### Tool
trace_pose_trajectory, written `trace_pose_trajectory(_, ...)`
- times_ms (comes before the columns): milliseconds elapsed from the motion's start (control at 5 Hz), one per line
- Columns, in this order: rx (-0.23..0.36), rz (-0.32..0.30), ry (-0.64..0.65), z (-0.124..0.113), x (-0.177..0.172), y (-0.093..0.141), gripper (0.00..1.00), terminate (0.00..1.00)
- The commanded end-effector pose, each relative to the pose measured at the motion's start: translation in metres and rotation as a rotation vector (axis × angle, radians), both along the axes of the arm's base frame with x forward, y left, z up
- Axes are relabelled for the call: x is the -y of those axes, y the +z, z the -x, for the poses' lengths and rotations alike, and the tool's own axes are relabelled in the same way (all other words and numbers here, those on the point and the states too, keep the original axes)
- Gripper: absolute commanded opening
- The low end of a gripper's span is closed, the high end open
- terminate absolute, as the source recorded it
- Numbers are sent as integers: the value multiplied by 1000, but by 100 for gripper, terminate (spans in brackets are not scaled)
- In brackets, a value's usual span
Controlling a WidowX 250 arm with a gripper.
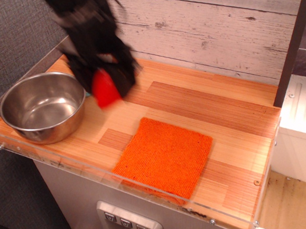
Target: Set the strawberry into the pot.
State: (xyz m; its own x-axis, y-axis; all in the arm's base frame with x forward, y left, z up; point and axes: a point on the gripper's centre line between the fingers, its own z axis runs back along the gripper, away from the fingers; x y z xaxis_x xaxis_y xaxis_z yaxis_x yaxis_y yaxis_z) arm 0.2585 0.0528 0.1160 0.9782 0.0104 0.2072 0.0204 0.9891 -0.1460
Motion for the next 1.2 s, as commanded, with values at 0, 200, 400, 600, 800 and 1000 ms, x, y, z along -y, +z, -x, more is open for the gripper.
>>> trace_pose_trajectory(0,-27,-36,127,-20,-69,-3,0,0)
trace_pose_trajectory(200,-48,-66,131,-22,-74,-11,0,0)
trace_pose_trajectory(400,-67,-120,138,-13,-80,-22,0,0)
trace_pose_trajectory(600,-62,-175,159,-3,-92,-27,0,0)
trace_pose_trajectory(800,-85,-189,185,-1,-103,-31,0,0)
trace_pose_trajectory(1000,-90,-180,202,1,-105,-31,100,0)
